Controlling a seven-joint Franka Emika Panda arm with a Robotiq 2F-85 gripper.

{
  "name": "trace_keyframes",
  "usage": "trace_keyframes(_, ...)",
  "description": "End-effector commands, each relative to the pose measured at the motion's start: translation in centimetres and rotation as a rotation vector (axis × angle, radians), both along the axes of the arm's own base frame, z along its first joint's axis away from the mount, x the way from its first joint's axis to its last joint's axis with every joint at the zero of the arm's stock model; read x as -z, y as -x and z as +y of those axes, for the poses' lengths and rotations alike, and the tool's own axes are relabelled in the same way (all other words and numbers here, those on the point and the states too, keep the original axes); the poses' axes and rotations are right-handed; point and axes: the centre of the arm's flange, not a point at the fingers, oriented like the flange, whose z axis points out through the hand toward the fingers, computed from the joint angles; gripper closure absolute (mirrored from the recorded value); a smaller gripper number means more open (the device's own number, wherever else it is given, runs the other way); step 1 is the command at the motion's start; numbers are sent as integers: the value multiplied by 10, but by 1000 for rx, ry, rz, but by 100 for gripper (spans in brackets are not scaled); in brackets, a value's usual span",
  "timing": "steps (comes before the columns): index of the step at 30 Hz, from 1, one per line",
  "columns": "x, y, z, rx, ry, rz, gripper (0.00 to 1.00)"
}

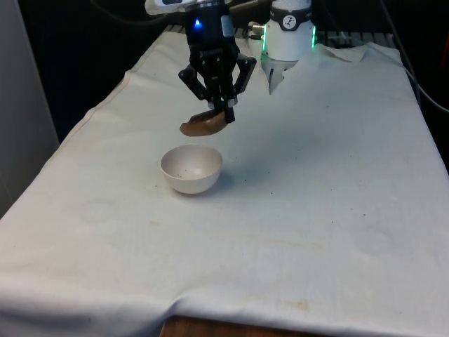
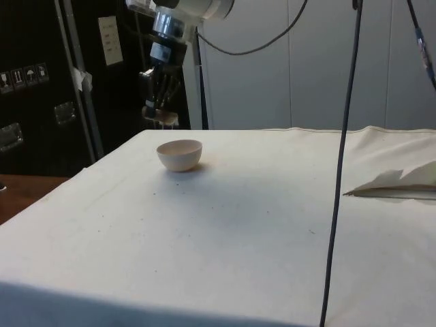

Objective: Pour the coffee beans from the cup into the bowl.

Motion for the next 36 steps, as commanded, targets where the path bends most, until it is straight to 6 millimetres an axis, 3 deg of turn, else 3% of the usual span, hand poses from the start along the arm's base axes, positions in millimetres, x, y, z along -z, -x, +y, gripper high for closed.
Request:
trace_keyframes(1,-3,1,-2,-1,-16,-10,99)
trace_keyframes(15,5,14,-34,-5,-102,-37,99)
trace_keyframes(36,22,21,-50,-1,-243,-85,99)
